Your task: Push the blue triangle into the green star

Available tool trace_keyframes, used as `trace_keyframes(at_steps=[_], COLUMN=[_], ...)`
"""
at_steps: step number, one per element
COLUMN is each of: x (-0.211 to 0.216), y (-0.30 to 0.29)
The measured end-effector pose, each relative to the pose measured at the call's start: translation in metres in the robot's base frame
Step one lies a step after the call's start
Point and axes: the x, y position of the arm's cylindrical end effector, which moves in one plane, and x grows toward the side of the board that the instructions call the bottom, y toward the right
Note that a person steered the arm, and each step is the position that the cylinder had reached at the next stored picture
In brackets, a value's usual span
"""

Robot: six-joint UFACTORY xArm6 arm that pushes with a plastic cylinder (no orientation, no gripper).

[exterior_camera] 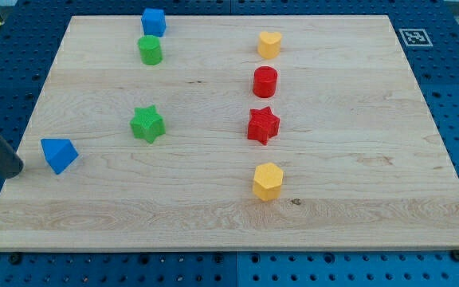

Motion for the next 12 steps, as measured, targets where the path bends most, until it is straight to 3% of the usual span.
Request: trace_keyframes(at_steps=[4, 7, 12], x=[0.006, -0.016, -0.027], y=[0.008, 0.062, 0.085])
